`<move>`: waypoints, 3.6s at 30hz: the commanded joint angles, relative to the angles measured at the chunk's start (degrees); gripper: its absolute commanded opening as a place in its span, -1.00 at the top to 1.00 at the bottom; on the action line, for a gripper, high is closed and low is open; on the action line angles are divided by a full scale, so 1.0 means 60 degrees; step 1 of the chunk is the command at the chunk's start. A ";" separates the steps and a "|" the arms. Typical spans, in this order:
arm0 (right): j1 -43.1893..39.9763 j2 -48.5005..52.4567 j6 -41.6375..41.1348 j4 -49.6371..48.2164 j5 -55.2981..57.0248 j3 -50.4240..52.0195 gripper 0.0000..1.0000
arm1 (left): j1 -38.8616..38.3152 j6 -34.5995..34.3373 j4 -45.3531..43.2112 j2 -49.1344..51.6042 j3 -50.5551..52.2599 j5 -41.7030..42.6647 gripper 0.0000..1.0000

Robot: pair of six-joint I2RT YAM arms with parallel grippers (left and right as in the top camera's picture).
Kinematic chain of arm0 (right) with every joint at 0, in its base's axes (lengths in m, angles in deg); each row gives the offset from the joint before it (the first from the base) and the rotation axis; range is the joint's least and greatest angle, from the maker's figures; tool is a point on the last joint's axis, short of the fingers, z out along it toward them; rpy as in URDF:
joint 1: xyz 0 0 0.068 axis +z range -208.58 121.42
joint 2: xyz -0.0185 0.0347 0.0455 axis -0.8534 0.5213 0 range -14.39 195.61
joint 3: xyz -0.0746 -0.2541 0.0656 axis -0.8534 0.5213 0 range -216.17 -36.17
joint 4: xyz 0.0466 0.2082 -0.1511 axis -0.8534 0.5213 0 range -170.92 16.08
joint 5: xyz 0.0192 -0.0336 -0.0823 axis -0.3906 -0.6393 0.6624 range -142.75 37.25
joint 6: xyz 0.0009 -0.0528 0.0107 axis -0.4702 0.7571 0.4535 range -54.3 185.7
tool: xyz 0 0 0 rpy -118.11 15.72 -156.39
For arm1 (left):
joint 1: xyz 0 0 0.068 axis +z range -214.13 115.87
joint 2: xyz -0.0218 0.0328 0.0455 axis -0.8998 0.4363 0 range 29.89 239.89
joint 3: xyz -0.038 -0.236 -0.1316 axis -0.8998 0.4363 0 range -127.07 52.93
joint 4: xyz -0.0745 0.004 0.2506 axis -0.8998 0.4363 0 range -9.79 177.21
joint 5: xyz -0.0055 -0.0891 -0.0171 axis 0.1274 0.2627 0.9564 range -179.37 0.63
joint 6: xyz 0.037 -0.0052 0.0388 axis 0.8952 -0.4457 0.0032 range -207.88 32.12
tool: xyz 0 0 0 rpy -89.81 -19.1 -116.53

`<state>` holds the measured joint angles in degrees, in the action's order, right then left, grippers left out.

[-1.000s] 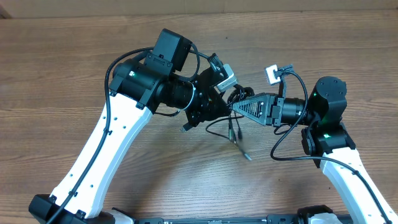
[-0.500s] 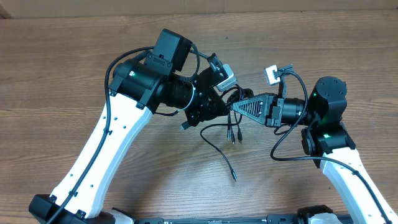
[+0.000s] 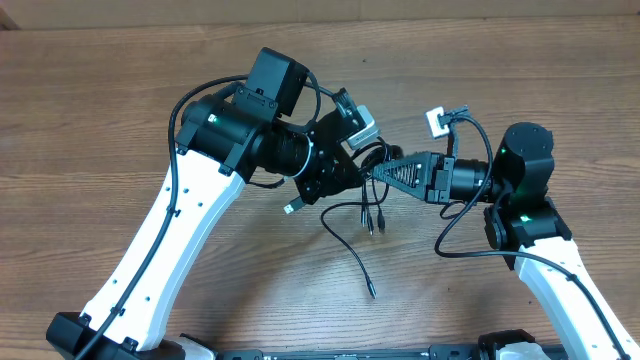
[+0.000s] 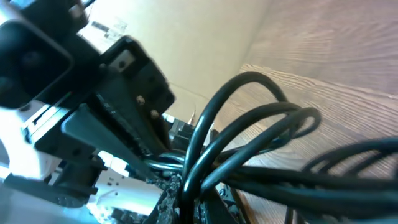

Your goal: Untangle cables

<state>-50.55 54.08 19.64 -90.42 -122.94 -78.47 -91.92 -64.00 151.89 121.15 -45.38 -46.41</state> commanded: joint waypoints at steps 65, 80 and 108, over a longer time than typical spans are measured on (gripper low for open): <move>0.0047 0.0022 0.1792 0.3089 0.0885 -0.0087 -0.80 | -0.0098 -0.1774 -0.0831 -0.0259 -0.0204 -0.0816 0.92; 0.0178 0.0022 0.0393 0.2226 0.1005 -0.0087 -0.37 | -0.0142 -0.1781 -0.1279 -0.0255 -0.0204 -0.0401 0.92; 0.0973 0.0022 -0.0612 0.1916 0.3085 -0.0087 0.53 | -0.0142 -0.1803 -0.1348 -0.0255 -0.0204 0.0022 0.92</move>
<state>-44.97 54.14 16.53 -78.64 -105.70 -78.50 -92.29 -74.25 144.00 121.15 -45.38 -48.42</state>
